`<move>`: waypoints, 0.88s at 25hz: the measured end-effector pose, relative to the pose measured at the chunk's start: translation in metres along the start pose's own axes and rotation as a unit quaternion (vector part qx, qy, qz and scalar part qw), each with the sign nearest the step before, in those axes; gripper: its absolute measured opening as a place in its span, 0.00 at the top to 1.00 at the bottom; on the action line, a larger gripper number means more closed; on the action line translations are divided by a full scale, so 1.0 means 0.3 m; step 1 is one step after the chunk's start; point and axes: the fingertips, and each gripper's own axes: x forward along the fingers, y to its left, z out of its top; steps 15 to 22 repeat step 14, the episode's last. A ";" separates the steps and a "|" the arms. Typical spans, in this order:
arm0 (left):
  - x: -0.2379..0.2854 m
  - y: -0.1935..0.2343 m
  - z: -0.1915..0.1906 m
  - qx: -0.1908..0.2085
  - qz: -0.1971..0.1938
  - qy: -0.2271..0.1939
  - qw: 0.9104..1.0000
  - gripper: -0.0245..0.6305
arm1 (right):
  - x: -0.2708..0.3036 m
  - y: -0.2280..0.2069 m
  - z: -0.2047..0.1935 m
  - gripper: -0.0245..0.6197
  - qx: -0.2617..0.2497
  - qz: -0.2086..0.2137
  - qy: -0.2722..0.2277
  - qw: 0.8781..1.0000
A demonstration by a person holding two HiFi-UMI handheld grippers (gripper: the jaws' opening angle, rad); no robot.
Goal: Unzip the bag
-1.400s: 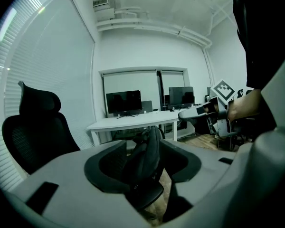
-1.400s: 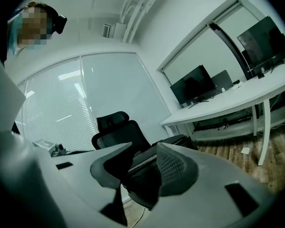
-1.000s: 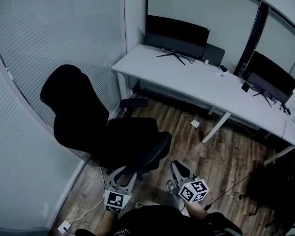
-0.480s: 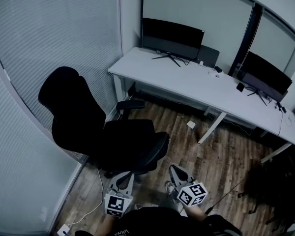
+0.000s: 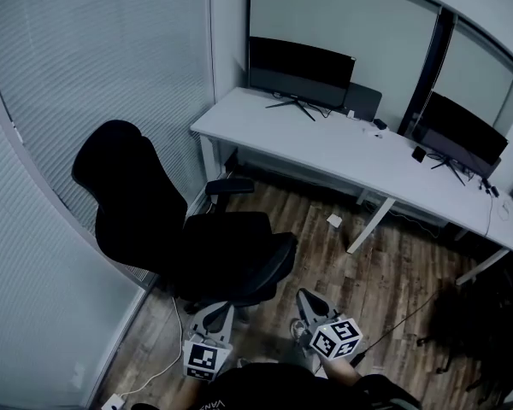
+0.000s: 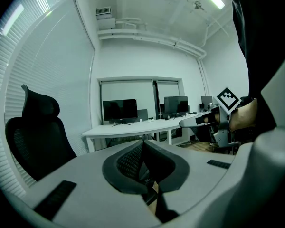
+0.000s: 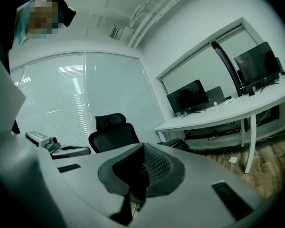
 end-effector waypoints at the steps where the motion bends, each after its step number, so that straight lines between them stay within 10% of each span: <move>1: -0.004 0.001 0.003 -0.001 0.001 0.001 1.000 0.93 | -0.002 0.000 0.001 0.90 0.001 -0.001 0.001 1.000; 22: -0.025 0.022 0.029 0.005 -0.001 -0.012 1.000 0.93 | 0.015 0.038 -0.001 0.90 -0.005 0.004 0.006 1.000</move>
